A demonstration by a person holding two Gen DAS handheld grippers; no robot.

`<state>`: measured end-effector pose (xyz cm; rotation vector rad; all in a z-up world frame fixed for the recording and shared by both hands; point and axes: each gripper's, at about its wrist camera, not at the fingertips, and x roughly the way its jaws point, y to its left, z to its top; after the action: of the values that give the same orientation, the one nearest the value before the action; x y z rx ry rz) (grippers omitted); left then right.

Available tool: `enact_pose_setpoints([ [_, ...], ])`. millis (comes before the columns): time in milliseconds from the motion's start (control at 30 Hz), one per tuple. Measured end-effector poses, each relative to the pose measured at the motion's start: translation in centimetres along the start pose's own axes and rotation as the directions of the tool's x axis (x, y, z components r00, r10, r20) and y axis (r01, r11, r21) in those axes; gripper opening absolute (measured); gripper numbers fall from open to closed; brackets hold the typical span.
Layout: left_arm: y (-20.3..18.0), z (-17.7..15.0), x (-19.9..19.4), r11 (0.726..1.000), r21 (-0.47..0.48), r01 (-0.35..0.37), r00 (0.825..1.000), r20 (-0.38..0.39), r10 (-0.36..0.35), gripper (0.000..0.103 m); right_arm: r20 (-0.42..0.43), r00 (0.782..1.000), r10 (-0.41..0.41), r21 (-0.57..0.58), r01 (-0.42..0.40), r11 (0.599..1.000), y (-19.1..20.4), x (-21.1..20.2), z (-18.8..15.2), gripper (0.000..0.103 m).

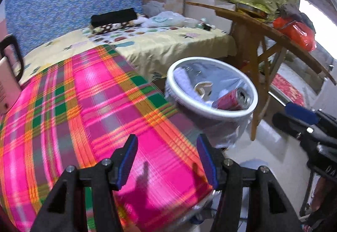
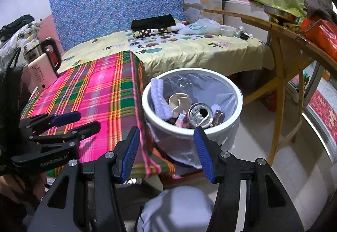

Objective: Collect trash

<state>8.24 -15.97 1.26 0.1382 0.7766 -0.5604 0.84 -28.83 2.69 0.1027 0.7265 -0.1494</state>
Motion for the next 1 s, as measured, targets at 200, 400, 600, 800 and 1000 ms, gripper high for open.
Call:
enact_pose_setpoints([
  [200,1.3,-2.8,-3.0,0.997,-0.049,-0.060,0.998,0.019,0.061,0.060,0.008,1.000,0.026,-0.002,-0.026,1.000,1.3,-1.3,-1.6,0.054],
  [400,1.7,-4.7,-5.8,0.993,-0.085,-0.087,0.994,0.052,0.092,0.060,0.008,0.999,0.048,-0.019,-0.048,0.999,2.6,-2.0,-2.4,0.054],
  [600,1.6,-5.7,-6.9,0.989,-0.097,-0.113,0.991,0.059,0.119,0.060,0.021,0.998,0.054,-0.034,-0.053,0.998,3.5,-2.7,-3.1,0.054],
  [800,1.6,-5.9,-7.4,0.987,-0.107,-0.122,0.990,0.062,0.129,0.060,0.036,0.997,0.064,-0.046,-0.063,0.997,3.8,-3.0,-3.2,0.054],
  [1000,1.6,-6.1,-7.6,0.985,-0.109,-0.132,0.988,0.063,0.140,0.060,0.043,0.997,0.072,-0.052,-0.069,0.996,4.1,-3.1,-3.3,0.054],
])
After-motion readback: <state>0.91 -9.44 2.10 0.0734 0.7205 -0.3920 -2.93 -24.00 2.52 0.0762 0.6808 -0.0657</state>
